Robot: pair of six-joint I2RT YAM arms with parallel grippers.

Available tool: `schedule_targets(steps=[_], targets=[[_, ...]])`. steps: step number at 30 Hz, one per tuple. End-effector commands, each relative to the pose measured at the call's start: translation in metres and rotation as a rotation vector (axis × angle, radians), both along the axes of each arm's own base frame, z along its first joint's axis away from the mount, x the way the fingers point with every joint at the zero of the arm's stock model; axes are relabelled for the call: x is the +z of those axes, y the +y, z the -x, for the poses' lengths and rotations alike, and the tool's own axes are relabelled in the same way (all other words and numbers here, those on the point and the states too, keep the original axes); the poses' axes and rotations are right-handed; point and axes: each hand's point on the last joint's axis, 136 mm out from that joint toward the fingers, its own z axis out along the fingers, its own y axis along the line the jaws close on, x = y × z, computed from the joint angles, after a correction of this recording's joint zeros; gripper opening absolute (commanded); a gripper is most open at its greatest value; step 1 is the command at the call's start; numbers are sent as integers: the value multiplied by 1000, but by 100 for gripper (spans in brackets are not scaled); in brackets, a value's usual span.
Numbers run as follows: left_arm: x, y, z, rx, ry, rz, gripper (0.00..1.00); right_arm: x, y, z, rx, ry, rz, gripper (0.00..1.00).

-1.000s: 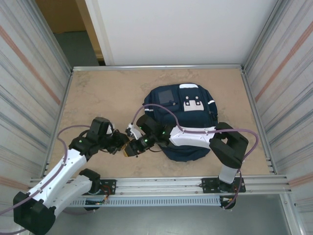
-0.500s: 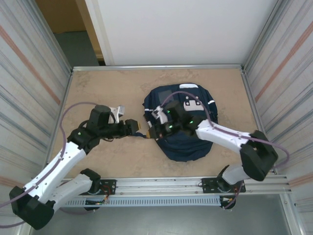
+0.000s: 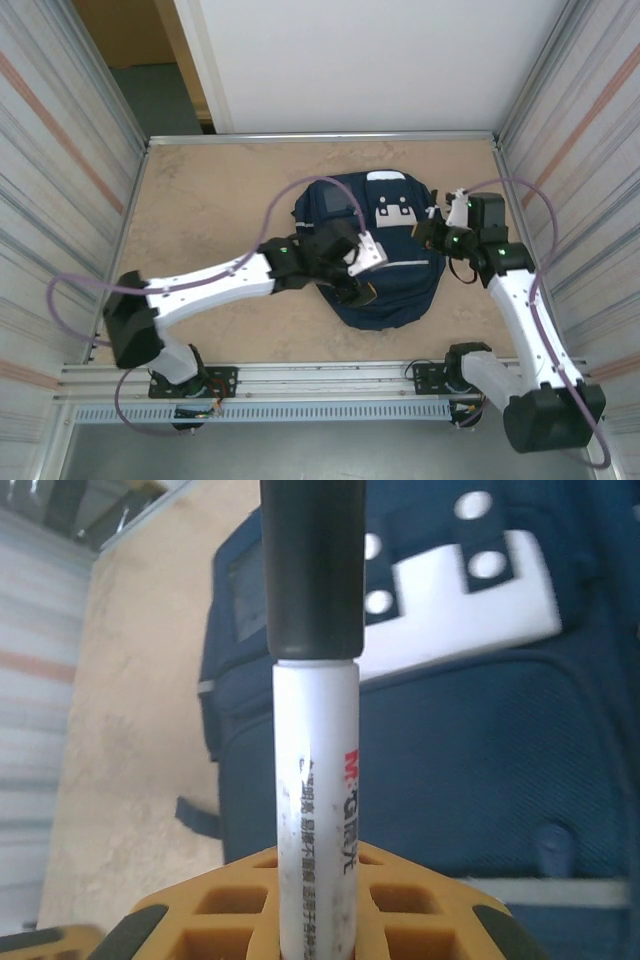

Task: Pack the student bag

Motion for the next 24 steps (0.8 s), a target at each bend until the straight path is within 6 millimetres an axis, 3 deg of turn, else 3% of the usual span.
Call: schedule_targets(steps=[1,9,11,13,16,18,21,24], targets=[[-14,-5,-28,-63,-208,-154,75,-17,-13,18,-55,61,8,0],[-71,-22,-49,-105,-270,-329,84,-41,-16,42,-96,88,-14,0],[-73,-23,-57,-85,-305,-354,77,-48,-16,48,-94,112,-10,0],[-67,-21,-69,-42,-355,-376,51,-52,-16,56,-88,132,-11,0],[-41,-22,-75,1,-386,-371,18,-53,-27,74,-156,158,56,0],[-19,-24,-74,19,-387,-328,4,-52,-27,87,-192,145,70,0],[5,-26,-75,48,-388,-254,0,-55,-20,103,-194,165,72,0],[23,-26,-78,84,-304,-188,0,-56,17,121,-13,260,-40,0]])
